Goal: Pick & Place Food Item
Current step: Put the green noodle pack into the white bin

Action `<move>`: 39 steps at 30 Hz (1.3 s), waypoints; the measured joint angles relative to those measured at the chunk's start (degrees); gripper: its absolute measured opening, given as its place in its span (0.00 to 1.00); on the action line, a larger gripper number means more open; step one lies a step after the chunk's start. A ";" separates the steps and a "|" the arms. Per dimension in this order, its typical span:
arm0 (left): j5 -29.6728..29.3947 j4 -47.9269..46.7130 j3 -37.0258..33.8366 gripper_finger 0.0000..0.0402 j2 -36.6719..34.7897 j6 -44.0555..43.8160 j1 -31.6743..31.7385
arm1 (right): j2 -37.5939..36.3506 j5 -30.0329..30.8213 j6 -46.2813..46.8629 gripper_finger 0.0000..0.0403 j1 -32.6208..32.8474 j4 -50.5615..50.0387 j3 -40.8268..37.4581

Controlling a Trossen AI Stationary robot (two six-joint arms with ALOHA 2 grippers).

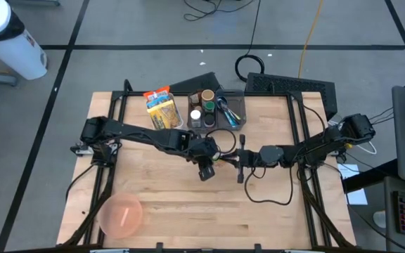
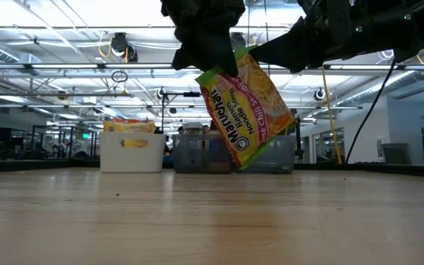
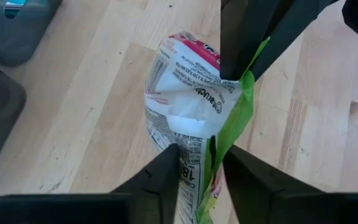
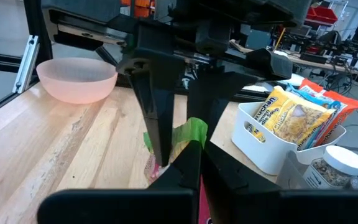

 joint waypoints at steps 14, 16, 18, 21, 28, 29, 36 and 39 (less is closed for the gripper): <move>-0.07 0.11 0.00 0.03 -0.02 1.64 0.11 | 0.00 -0.04 0.26 0.00 0.00 -0.52 0.02; -0.07 0.13 0.00 0.01 -0.02 1.66 0.11 | 0.00 -0.04 0.26 0.00 0.00 -0.54 0.02; -0.05 0.15 0.00 0.02 -0.02 1.66 0.11 | 0.00 -0.04 0.26 0.00 0.00 -0.51 0.02; -0.02 0.15 0.00 0.01 -0.04 1.64 0.11 | 0.00 -0.22 0.26 0.00 0.00 -0.50 0.02; 0.28 0.08 0.00 0.01 -0.04 1.62 0.11 | 0.00 -0.26 0.26 0.04 0.00 -0.36 0.02; 0.29 0.03 0.00 0.01 -0.04 1.65 0.11 | 0.00 -0.26 0.26 0.06 0.00 -0.34 0.02; 1.31 -2.44 0.00 0.01 -0.04 2.77 0.15 | -0.02 -0.46 1.07 0.28 0.04 -0.09 0.11; 1.31 -6.90 0.22 0.01 -0.51 2.92 0.62 | -0.02 -0.44 1.40 0.39 0.04 -0.27 0.11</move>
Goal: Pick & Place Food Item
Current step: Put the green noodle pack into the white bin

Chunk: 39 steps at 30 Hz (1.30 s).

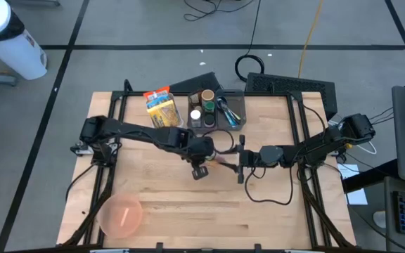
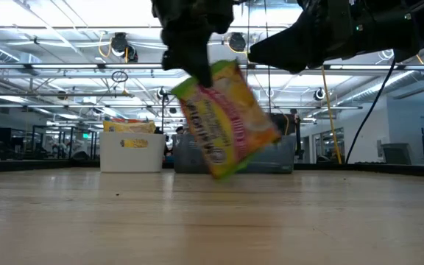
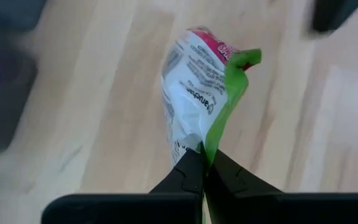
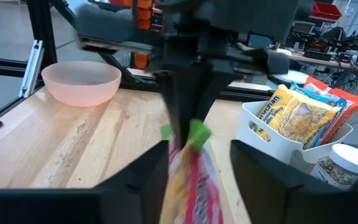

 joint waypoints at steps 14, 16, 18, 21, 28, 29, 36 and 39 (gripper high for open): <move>-8.78 -39.11 18.36 0.00 -0.56 4.04 5.88 | 0.00 0.11 1.55 0.59 0.00 -5.45 -0.01; -9.70 -44.10 21.10 0.00 -0.56 5.47 7.49 | 0.00 0.15 1.61 0.59 -0.01 -6.92 -0.01; -9.49 -44.43 22.32 0.00 -1.14 7.67 9.52 | 0.00 0.12 1.63 0.59 -0.57 -6.95 0.00; -7.41 -43.86 22.47 0.00 -3.40 10.79 13.10 | 0.00 0.22 1.63 0.59 -1.10 -6.72 -0.02; -4.04 -44.13 22.02 0.00 -9.18 10.94 21.66 | 0.00 0.13 0.04 0.57 -1.91 -6.04 -0.02; -3.70 -44.15 22.01 0.00 -9.83 11.26 22.44 | 0.00 0.15 -0.37 0.57 -2.08 -6.05 -0.02; -3.45 -44.22 21.98 0.00 -12.66 13.37 26.81 | 0.00 0.10 -1.62 0.57 -4.17 -3.78 -0.02; -3.49 -44.19 21.85 0.00 -12.75 13.37 27.63 | 0.00 0.04 -2.21 0.56 -5.20 -2.12 -0.02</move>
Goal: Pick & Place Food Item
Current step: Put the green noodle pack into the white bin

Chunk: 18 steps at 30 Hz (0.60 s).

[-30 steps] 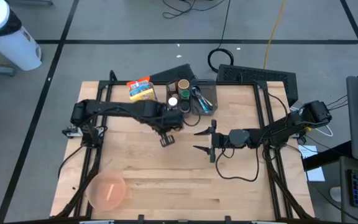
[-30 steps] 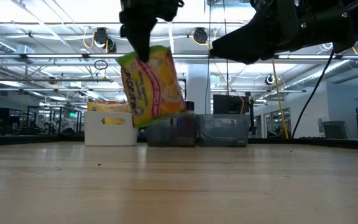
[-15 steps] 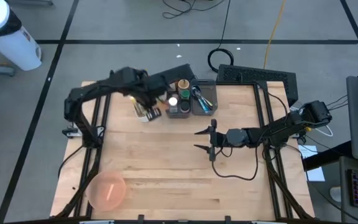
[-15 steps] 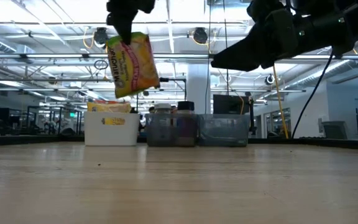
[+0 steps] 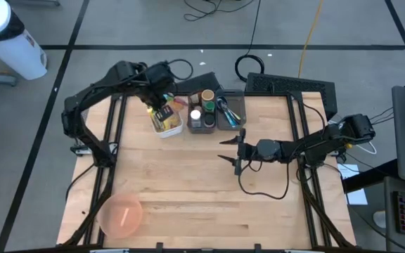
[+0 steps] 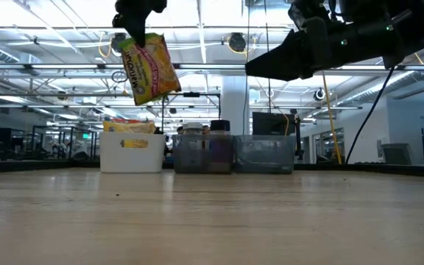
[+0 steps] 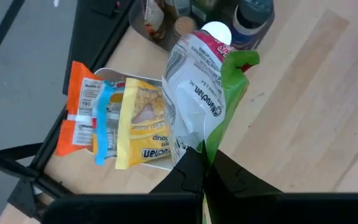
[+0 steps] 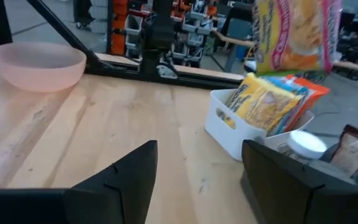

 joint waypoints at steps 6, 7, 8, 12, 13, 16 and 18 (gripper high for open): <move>-4.18 0.98 -5.38 0.00 0.01 -1.56 -0.30 | 0.00 -0.08 -2.37 0.56 -1.56 1.97 0.00; -5.47 2.51 -6.77 0.00 -0.26 -2.35 -0.52 | 0.00 -0.08 -2.41 0.56 -1.83 2.38 0.00; -6.00 4.53 -8.16 0.00 -0.64 -2.64 -0.62 | 0.00 -0.08 -2.42 0.56 -2.04 2.79 0.00; -4.71 15.37 -13.37 0.00 -4.07 -1.46 -1.00 | -0.02 -0.19 -2.60 0.56 -2.63 2.88 0.00; -4.07 17.67 -14.54 0.00 -5.34 -1.04 -1.00 | -0.02 -0.26 -2.60 0.56 -2.65 2.91 0.00; -2.09 20.52 -17.00 0.00 -9.21 0.02 -0.37 | -0.02 -1.32 -2.62 0.55 -2.64 2.91 0.00; -1.24 19.88 -18.13 0.00 -11.65 0.19 0.35 | -0.02 -1.86 -2.64 0.55 -2.88 2.99 -0.02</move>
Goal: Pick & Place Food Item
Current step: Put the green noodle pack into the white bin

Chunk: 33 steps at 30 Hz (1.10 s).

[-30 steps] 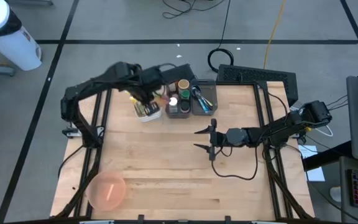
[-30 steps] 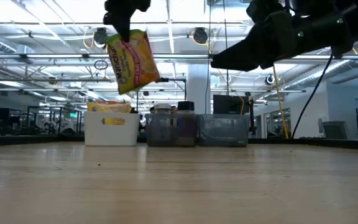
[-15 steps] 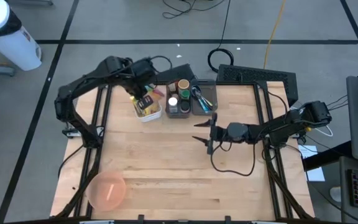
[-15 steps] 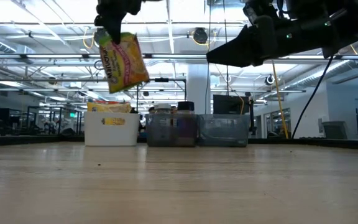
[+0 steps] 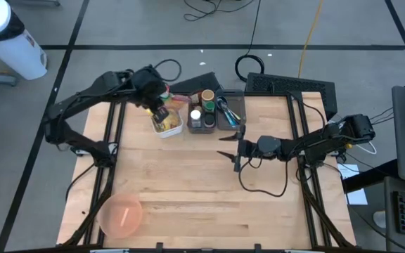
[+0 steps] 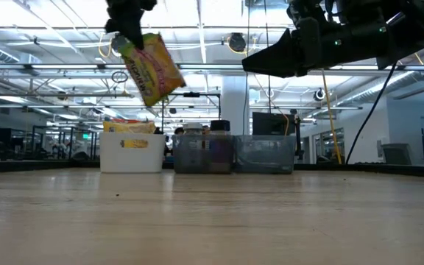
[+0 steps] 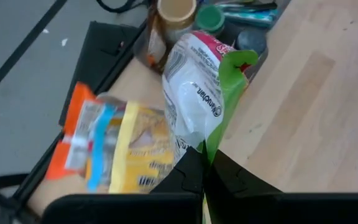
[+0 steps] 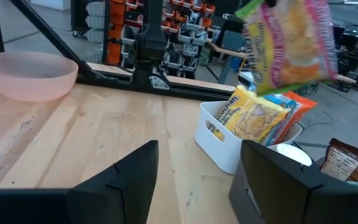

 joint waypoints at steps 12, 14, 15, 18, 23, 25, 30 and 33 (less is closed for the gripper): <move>4.55 -8.19 -6.21 0.00 -1.69 2.81 5.06 | 0.00 0.03 0.53 0.54 -0.08 0.94 0.00; 5.61 -7.70 -6.96 0.00 -1.12 3.39 5.74 | 0.00 0.01 0.66 0.54 -0.08 0.89 -0.02; 6.01 -7.57 -7.23 0.00 -0.88 3.94 6.19 | 0.00 0.03 0.68 0.54 -0.08 0.92 -0.02; 6.64 -7.67 -7.77 0.00 0.49 5.52 7.06 | 0.00 0.09 1.30 0.54 -0.08 0.96 -0.02; 7.76 -7.59 -8.21 0.00 3.55 6.99 8.24 | 0.00 0.22 1.53 0.54 -0.08 1.18 -0.04; 9.07 -7.64 -8.21 0.00 4.76 7.55 8.71 | 0.00 0.24 1.54 0.53 -0.08 1.22 -0.04; 11.21 -8.23 -8.21 0.00 8.05 8.79 9.28 | 0.00 0.25 1.55 0.54 -0.08 1.20 -0.04; 11.31 -8.72 -8.21 0.01 10.10 9.21 9.49 | 0.00 0.25 1.53 0.53 -0.08 1.20 -0.04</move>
